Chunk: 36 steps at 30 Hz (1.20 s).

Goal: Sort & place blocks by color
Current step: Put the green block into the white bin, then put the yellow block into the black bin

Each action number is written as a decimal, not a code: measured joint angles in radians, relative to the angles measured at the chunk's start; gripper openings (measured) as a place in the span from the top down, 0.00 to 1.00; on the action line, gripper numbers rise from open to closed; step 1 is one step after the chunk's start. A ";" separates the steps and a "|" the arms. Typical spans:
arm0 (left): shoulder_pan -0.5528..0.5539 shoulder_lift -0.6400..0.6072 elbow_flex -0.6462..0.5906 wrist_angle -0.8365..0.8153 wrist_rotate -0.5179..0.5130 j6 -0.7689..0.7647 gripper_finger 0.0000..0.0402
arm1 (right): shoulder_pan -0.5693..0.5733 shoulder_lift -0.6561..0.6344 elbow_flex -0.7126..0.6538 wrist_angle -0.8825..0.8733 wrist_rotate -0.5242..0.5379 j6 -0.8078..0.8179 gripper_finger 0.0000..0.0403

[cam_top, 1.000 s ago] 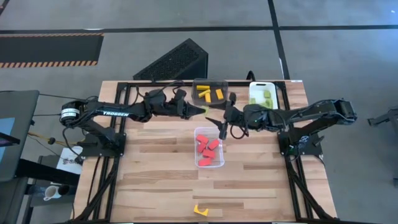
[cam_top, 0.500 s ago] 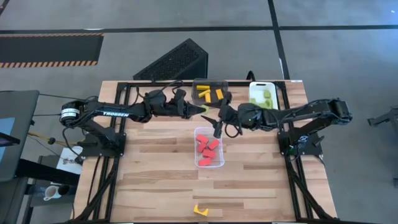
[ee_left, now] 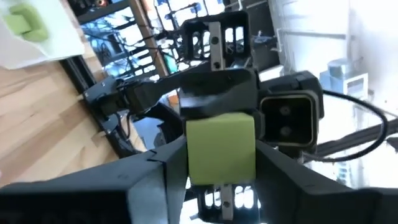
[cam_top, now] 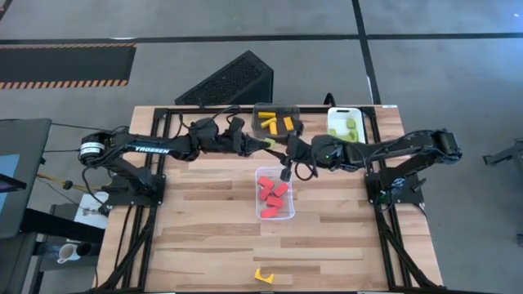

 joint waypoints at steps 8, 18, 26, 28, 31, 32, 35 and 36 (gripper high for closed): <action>0.087 0.000 -0.001 -0.050 0.094 0.125 0.48 | -0.030 -0.172 0.000 -0.385 0.059 0.194 0.70; 0.106 -0.018 -0.003 -0.469 0.039 0.352 0.45 | -0.314 -0.267 0.000 -1.197 0.091 0.720 0.70; 0.028 -0.013 -0.002 -0.533 -0.012 0.424 0.44 | -0.643 -0.092 0.000 -1.266 0.004 0.736 0.58; 0.020 -0.013 -0.002 -0.533 -0.013 0.424 0.44 | -0.701 -0.048 0.000 -1.271 -0.026 0.703 0.49; 0.008 -0.013 -0.002 -0.535 -0.011 0.418 0.44 | -0.767 0.004 0.000 -1.273 -0.051 0.659 0.36; 0.004 -0.013 -0.002 -0.535 -0.011 0.417 0.44 | -0.782 0.018 0.000 -1.273 -0.057 0.646 0.32; -0.007 -0.013 -0.002 -0.532 -0.011 0.409 0.44 | -0.815 0.040 -0.001 -1.279 -0.062 0.628 0.25; -0.011 -0.013 -0.002 -0.533 -0.011 0.410 0.44 | -0.821 0.043 0.000 -1.279 -0.062 0.623 0.23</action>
